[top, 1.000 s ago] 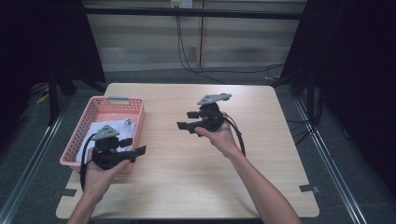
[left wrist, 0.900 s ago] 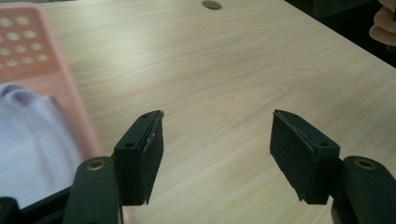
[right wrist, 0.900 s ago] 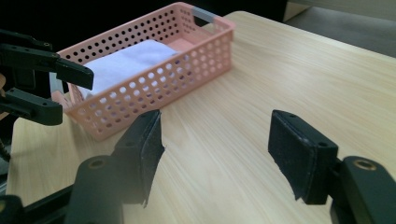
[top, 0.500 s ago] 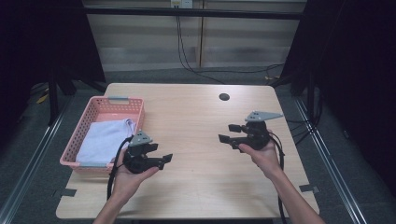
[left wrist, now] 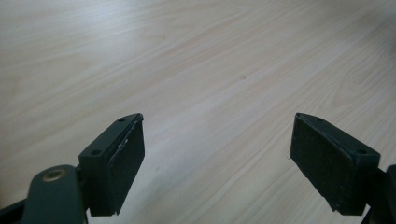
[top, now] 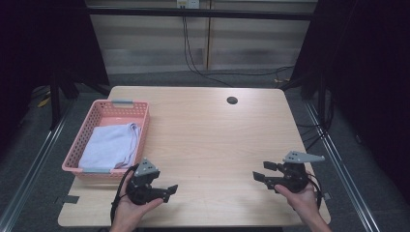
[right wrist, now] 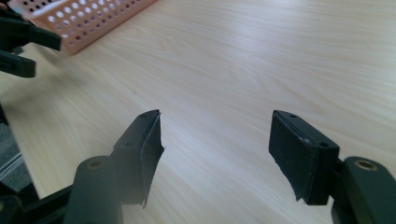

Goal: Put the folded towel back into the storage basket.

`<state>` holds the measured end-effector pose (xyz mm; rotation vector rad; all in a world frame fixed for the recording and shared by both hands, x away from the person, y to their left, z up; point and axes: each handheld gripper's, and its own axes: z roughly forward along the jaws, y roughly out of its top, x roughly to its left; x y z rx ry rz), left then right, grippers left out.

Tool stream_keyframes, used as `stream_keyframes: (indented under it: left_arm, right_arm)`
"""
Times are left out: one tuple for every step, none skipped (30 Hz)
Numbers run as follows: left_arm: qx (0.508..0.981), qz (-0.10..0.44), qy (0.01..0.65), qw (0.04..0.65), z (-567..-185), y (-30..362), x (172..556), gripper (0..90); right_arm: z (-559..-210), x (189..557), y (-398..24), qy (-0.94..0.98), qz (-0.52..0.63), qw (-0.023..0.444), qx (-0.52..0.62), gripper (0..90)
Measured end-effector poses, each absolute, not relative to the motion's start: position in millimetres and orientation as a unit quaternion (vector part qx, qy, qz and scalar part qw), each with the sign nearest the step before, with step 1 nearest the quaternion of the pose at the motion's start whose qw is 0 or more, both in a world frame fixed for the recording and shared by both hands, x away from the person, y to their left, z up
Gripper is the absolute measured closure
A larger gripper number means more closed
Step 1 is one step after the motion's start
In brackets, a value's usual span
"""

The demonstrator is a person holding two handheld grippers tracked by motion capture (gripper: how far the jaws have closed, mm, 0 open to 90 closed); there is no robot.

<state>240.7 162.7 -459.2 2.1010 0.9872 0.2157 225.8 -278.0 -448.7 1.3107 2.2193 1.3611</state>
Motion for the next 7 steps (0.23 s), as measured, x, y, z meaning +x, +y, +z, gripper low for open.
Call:
stream_keyframes:
  left_arm:
    - [0.828, 0.085, 0.389, 0.394, -459.2, 162.7, 240.7, 17.2]
    - [0.83, 0.08, 0.388, 0.392, -461.6, 164.1, 241.4, 17.2]
    - [0.821, 0.087, 0.398, 0.4, -464.3, 163.9, 241.4, 17.4]
    - [0.815, 0.094, 0.407, 0.403, -466.0, 162.7, 241.0, 19.2]
    - [0.816, 0.093, 0.407, 0.4, -466.9, 162.5, 241.8, 20.2]
    - [0.819, 0.07, 0.407, 0.399, -469.7, 160.4, 243.4, 19.9]
    - [0.819, 0.07, 0.407, 0.399, -469.7, 160.4, 243.4, 19.9]
  right_arm:
    - [-448.7, 225.8, -278.0, 0.757, 0.464, 0.113, 0.447, 34.5]
    - [-453.2, 224.3, -280.8, 0.753, 0.462, 0.116, 0.455, 34.1]
    - [-457.5, 224.2, -283.3, 0.751, 0.46, 0.111, 0.461, 33.0]
    - [-461.1, 225.1, -284.7, 0.755, 0.453, 0.112, 0.461, 33.0]
    - [-462.1, 225.0, -284.7, 0.757, 0.446, 0.12, 0.462, 32.8]
    - [-464.1, 225.9, -285.3, 0.754, 0.448, 0.113, 0.467, 31.4]
    - [-464.1, 225.9, -285.3, 0.754, 0.448, 0.113, 0.467, 31.4]
